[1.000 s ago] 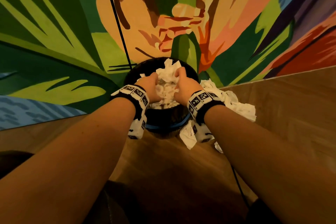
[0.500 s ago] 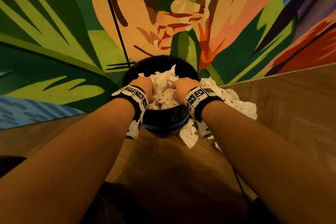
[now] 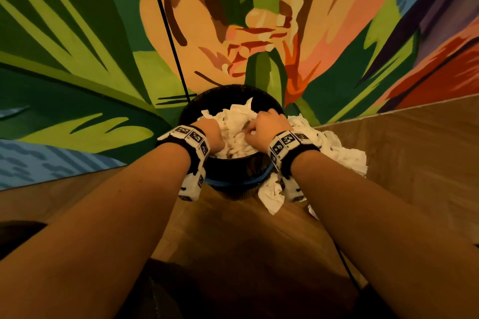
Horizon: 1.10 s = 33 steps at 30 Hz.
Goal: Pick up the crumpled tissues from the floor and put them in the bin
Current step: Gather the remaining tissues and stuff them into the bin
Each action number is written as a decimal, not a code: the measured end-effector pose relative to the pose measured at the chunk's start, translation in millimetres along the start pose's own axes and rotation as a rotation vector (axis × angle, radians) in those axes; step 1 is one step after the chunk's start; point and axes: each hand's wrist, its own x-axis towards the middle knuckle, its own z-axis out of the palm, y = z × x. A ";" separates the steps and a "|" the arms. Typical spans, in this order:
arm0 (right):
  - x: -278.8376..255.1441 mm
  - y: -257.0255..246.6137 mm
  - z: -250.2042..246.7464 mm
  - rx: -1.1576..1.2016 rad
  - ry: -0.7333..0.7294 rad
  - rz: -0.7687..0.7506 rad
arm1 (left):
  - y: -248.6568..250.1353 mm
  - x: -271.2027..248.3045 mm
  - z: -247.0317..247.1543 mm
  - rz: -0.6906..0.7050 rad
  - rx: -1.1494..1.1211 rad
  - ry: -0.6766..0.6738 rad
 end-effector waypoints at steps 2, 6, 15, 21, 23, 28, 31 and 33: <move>-5.1 4.9 -0.9 0.084 0.048 -0.043 | -1.4 -4.1 -11.3 0.004 -0.040 0.021; -15.2 16.1 -14.6 0.337 0.210 -0.148 | -2.2 -14.7 -41.0 0.036 -0.073 0.107; -33.2 70.8 -34.8 0.622 0.529 0.034 | 34.0 -32.6 -76.2 0.158 -0.235 0.486; -63.4 128.2 -5.9 0.591 0.480 0.362 | 128.3 -38.6 -30.6 0.454 -0.258 0.411; -78.3 143.5 18.7 0.519 0.394 0.445 | 153.1 -34.6 3.8 0.492 -0.246 0.331; -115.7 159.0 82.9 0.352 -0.027 0.532 | 162.4 -6.9 116.0 0.375 -0.245 -0.075; -134.5 158.2 115.1 0.328 -0.191 0.522 | 142.7 3.0 187.9 0.235 -0.139 -0.286; -141.5 154.0 134.0 0.333 -0.248 0.508 | 128.4 5.0 224.3 0.171 -0.149 -0.347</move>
